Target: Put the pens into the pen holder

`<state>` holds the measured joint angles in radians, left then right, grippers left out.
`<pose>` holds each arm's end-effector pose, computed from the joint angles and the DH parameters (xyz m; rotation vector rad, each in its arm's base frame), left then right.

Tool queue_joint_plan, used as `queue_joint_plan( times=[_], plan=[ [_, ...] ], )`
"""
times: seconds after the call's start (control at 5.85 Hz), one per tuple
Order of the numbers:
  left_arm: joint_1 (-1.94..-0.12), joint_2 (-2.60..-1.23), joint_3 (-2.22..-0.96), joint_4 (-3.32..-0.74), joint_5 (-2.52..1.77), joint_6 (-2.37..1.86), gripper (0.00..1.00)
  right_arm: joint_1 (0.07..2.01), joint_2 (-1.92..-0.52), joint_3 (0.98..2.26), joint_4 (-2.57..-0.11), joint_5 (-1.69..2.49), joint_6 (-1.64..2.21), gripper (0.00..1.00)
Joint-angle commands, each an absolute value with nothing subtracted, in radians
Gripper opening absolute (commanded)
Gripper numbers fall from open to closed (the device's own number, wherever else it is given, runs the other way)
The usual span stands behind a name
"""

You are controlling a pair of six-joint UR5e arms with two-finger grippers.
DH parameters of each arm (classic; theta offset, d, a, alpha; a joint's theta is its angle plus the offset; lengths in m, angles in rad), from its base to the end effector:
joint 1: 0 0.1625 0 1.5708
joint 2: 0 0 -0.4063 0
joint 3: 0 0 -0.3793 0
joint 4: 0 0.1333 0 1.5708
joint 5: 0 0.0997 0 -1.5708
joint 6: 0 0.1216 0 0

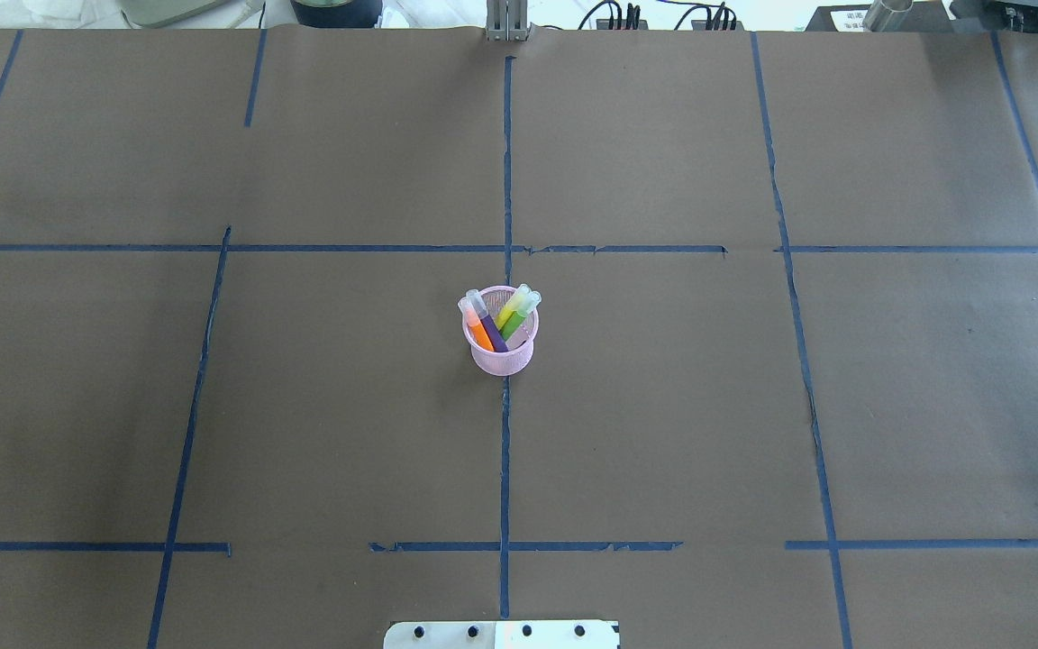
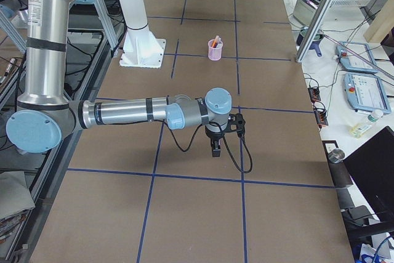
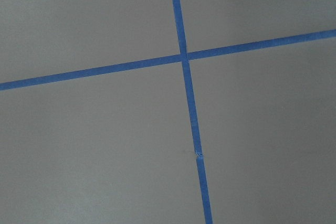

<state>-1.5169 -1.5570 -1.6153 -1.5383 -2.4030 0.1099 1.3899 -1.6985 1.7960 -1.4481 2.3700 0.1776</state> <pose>-0.0178 -0.4747 0.6392 0.0216 0.8328 0.1535 -0.0341 -0.4427 0.5895 0.0631 -0.8203 -0.0911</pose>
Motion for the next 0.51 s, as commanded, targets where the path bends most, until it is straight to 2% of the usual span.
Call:
queue_joint_plan(
  times=[0.0, 0.34],
  plan=[
    [-1.519, -1.54, -1.628, -1.543, -2.433, 0.109, 1.0, 1.39, -1.701, 1.799, -1.448, 2.375, 0.179, 1.0],
    [-1.519, -1.517, -1.626, -1.545, -2.431, 0.112, 1.0, 1.39, -1.719, 1.807, -1.447, 2.396, 0.181, 1.0]
  ],
)
